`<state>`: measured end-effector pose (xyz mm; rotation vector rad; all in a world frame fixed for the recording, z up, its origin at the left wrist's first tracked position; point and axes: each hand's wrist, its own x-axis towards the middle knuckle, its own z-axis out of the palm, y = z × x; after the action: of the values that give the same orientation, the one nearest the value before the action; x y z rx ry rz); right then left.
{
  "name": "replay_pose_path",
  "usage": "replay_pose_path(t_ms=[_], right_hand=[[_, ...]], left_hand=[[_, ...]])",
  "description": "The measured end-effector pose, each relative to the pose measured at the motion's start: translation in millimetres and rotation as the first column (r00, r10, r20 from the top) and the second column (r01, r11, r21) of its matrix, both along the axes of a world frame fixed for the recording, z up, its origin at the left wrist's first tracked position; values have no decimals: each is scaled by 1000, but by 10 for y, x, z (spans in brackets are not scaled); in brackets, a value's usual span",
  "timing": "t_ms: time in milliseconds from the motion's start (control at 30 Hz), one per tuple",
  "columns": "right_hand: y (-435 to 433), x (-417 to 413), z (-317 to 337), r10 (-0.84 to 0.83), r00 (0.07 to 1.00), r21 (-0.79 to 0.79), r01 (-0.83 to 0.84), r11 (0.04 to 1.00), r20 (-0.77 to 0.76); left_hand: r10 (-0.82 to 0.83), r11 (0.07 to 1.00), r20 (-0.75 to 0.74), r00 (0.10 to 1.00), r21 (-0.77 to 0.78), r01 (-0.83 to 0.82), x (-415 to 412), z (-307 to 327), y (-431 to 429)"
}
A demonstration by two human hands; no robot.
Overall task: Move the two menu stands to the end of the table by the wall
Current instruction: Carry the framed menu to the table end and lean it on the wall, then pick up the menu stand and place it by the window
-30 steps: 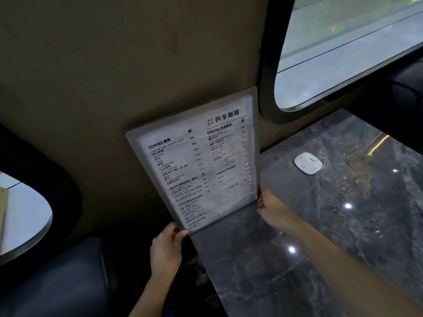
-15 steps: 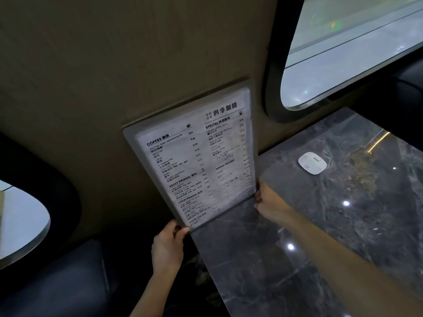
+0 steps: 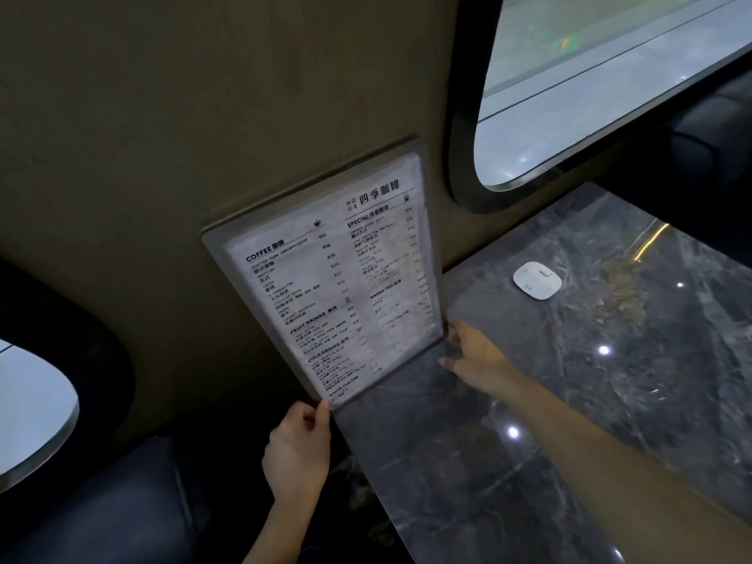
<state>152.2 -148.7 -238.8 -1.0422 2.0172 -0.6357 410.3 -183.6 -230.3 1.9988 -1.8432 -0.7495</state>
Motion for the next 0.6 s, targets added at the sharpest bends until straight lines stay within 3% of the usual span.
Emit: replay_pose_path(t_ms=[100,300,500,600], right_hand=[[171,-2,19,22,992,-12,-23,1000,-124],[733,-2,64,29,964,-23,-36,999,-266],[1535,11,118,-236,920,-50,232,971,-313],[2066,-2,150,-361,871,-45,368,929,-332]], left_hand=[[-53,994,-63,997,-100,47,-61,119,169],[-437,887,-135,889,-225,402,-437,198,435],[-686,727,-103,721,-154,669,-975,126,630],[-804,595,-125,582,-152,789,-1218,96,805]])
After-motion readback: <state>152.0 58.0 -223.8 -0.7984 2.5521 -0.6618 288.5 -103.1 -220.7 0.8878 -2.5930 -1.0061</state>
